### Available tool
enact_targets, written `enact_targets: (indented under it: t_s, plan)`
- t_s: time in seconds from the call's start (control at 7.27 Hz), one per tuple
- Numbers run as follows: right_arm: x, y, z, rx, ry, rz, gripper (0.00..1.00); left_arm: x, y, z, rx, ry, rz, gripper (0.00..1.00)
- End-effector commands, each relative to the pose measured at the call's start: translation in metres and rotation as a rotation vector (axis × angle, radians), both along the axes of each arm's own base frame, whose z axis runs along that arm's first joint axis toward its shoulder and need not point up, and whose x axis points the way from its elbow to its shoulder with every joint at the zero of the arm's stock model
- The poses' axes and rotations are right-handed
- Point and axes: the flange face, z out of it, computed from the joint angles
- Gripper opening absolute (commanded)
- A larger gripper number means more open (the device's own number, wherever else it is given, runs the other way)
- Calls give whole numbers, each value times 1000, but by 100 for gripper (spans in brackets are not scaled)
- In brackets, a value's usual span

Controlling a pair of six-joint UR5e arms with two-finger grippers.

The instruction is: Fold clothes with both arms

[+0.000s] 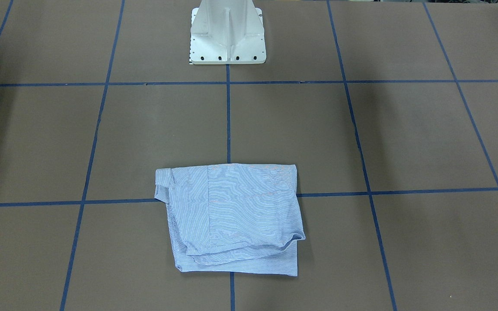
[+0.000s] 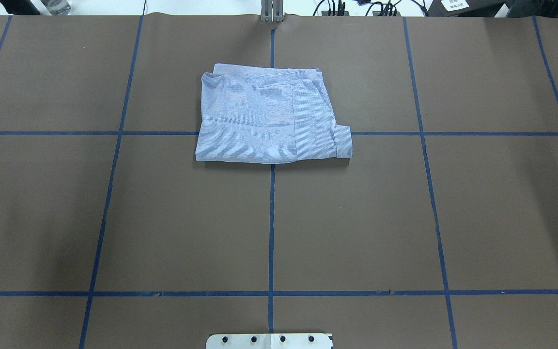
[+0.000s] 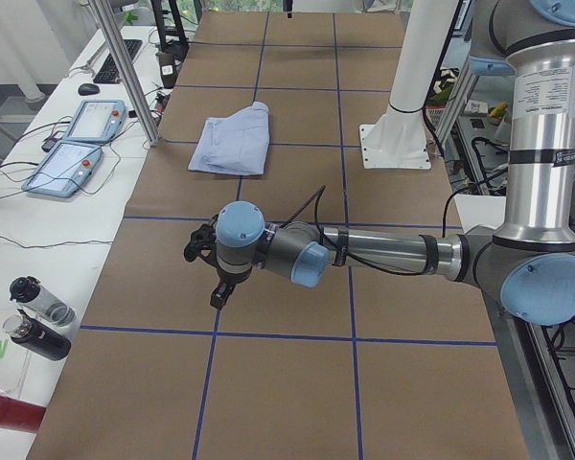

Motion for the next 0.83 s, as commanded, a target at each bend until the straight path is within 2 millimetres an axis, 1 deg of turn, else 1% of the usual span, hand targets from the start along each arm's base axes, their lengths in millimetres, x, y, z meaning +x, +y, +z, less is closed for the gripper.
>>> enact_targets:
  t_s: [0.0, 0.28, 0.41, 0.55, 0.69]
  plan:
    - [0, -4, -4, 11, 2, -1, 100, 0, 1, 2, -5, 0, -1, 100]
    - [0, -4, -6, 12, -3, 1, 100, 0, 2, 6, -12, -1, -1, 100]
    - [0, -4, -7, 15, -3, 1, 100, 0, 5, 14, -27, -10, -3, 100]
    - [0, -5, -8, 15, -3, 2, 100, -1, 5, 7, -18, -9, -5, 100]
    - [0, -4, -7, 14, -3, 2, 100, 0, 5, 8, -24, -9, -6, 100]
